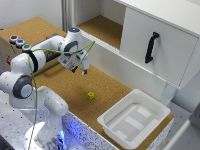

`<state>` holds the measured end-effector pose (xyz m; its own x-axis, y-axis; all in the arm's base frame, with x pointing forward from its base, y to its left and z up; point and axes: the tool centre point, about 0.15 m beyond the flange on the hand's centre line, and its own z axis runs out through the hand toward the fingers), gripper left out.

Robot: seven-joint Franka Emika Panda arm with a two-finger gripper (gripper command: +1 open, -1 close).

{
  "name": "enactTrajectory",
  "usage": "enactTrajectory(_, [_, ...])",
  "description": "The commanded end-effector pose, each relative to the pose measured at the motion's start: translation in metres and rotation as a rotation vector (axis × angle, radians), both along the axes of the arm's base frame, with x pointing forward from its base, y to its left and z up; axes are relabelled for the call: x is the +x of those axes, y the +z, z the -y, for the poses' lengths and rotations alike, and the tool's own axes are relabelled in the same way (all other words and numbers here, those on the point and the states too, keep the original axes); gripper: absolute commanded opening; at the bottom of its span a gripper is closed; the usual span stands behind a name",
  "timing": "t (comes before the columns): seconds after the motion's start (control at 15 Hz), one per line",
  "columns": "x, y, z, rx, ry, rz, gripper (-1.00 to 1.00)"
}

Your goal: Go towards the pink block and lift it

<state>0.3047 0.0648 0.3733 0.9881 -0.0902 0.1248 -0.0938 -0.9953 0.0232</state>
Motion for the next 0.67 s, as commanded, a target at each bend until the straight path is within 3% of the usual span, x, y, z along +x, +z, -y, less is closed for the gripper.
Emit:
enactTrajectory(0.0, [0.005,0.008,0.0,0.006,0.022,-0.052,1.0])
enactTrajectory(0.07, [0.005,0.008,0.0,0.006,0.022,-0.052,1.0])
enactTrajectory(0.13, [0.0,0.0,0.0,0.0,0.002,0.001,1.0])
enactTrajectory(0.2, [-0.003,0.005,-0.001,-0.008,-0.003,0.008,1.0])
enactTrajectory(0.47, [0.017,0.059,-0.043,-0.028,0.027,0.096,1.0])
enactTrajectory(0.6, [0.022,0.083,-0.074,0.024,0.044,0.104,1.0])
